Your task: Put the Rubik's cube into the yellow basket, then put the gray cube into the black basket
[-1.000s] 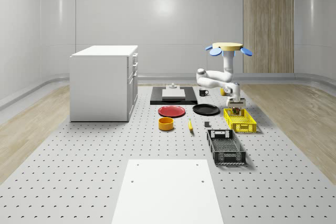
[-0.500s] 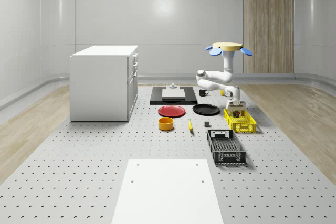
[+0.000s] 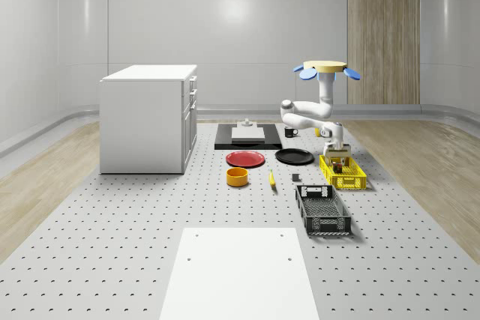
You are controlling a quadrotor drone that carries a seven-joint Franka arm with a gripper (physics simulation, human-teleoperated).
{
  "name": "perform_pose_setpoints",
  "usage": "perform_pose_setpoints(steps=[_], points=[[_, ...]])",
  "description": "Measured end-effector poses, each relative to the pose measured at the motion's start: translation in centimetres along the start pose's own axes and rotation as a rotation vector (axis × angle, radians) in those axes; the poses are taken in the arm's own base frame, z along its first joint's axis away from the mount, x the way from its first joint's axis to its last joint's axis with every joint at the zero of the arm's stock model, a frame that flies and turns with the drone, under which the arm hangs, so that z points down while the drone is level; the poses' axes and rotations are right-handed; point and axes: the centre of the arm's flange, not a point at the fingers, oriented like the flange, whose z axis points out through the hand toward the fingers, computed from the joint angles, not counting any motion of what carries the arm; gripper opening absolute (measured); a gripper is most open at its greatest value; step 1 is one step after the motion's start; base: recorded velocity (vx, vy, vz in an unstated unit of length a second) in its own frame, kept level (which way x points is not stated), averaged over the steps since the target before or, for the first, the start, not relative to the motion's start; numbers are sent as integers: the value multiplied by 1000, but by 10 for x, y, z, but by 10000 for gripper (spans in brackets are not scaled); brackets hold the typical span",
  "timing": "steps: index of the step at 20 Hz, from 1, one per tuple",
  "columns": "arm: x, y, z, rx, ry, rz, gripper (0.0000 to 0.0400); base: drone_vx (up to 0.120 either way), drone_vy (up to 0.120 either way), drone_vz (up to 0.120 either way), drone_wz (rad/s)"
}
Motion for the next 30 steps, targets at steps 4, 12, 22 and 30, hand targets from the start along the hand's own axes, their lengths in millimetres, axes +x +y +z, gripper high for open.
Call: perform_pose_setpoints(steps=[4, 12, 22, 30], points=[[0, 0, -19, 0, 0, 0, 398, 0, 0, 0, 0], [0, 0, -47, 0, 0, 0, 400, 0, -65, 0, 0], [0, 0, -55, 0, 0, 0, 400, 0, -120, 0, 0], [0, 0, -55, 0, 0, 0, 400, 0, -120, 0, 0]])
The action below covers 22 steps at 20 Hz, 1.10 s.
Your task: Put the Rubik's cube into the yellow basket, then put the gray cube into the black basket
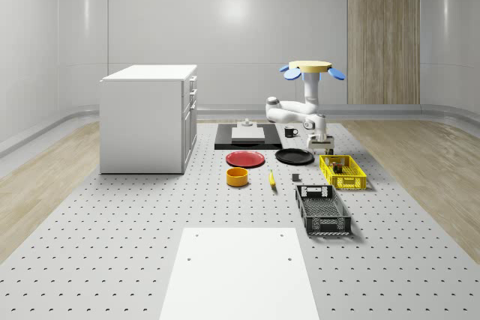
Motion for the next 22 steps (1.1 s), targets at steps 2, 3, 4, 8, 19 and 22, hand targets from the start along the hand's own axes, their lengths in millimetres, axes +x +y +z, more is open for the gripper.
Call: perform_pose_setpoints(steps=[2, 3, 4, 8, 19, 22], points=[[0, 0, 0, 0, 0, 0, 400, 0, -120, 0, 0], [0, 0, 0, 0, 0, 0, 400, 0, -120, 0, 0], [0, 0, 0, 0, 0, 0, 400, 0, -120, 0, 0], [0, 0, 0, 0, 0, 0, 400, 110, -120, 0, 0], [0, 0, 0, 0, 0, 0, 400, 120, -120, 0, 0], [0, 0, 0, 0, 0, 0, 400, 120, -120, 0, 0]])
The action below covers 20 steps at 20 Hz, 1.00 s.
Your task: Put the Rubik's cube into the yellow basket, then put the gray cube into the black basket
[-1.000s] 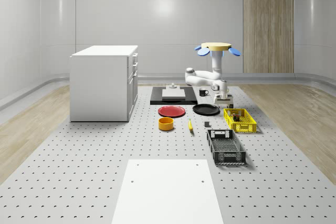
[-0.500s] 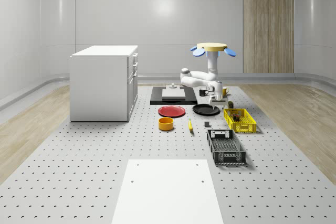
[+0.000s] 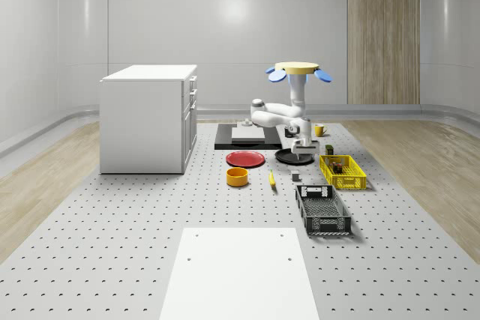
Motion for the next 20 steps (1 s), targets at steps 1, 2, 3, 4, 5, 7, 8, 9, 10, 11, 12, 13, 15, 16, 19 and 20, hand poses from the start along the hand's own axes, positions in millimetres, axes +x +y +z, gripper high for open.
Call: perform_pose_setpoints(steps=[1, 2, 3, 4, 5, 7, 8, 9, 10, 11, 12, 13, 15, 16, 19, 20], points=[[0, 0, 0, 0, 0, 0, 400, 120, -120, 0, 0], [0, 0, 0, 0, 0, 0, 400, 120, -120, 0, 0], [0, 0, 0, 0, 0, 0, 400, 120, -120, 0, 0], [0, 0, 0, 0, 0, 0, 400, 120, -120, 0, 0], [0, 0, 0, 0, 0, 0, 400, 80, -120, 0, 0], [0, 0, 0, 0, 0, 0, 400, 0, -120, 0, 0], [0, 0, 0, 0, 0, 0, 400, 0, -120, 0, 0], [0, 0, 0, 0, 0, 0, 400, 0, -120, 0, 0], [0, 0, 0, 0, 0, 0, 400, 0, -120, 0, 0], [0, 0, 0, 0, 0, 0, 400, 0, -120, 0, 0], [0, 0, 0, 0, 0, 0, 400, 0, -120, 0, 0], [0, 0, 0, 0, 0, 0, 400, 0, -80, 0, 0], [0, 0, 0, 0, 0, 0, 400, 0, 0, -120, 0], [0, 0, 0, 0, 0, 0, 400, 0, 0, -120, 0], [0, 0, 0, 0, 0, 0, 400, -67, 0, -120, 0], [0, 0, 0, 0, 0, 0, 400, -120, 0, -120, 0]])
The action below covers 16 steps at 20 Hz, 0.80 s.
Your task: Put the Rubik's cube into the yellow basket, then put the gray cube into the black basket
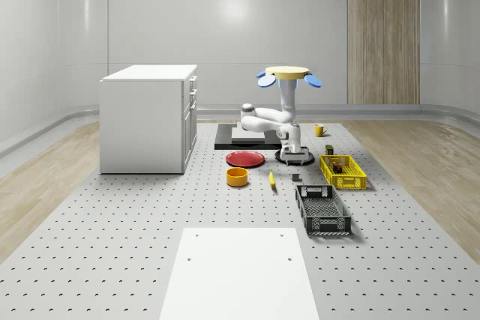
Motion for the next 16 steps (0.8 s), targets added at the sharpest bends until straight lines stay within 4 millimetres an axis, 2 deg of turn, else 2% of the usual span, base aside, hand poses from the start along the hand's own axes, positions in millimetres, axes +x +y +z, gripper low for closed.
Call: perform_pose_setpoints(steps=[2, 5, 9, 16], points=[[0, 0, 0, 0, 0, 0, 400, -120, 0, -120, 0], [0, 0, 0, 0, 0, 0, 400, 0, 0, -93, 0], [0, 0, 5, 0, 0, 0, 400, 0, 0, 0, 0], [0, 0, 29, 0, 0, 0, 400, 0, 0, 0, 0]])
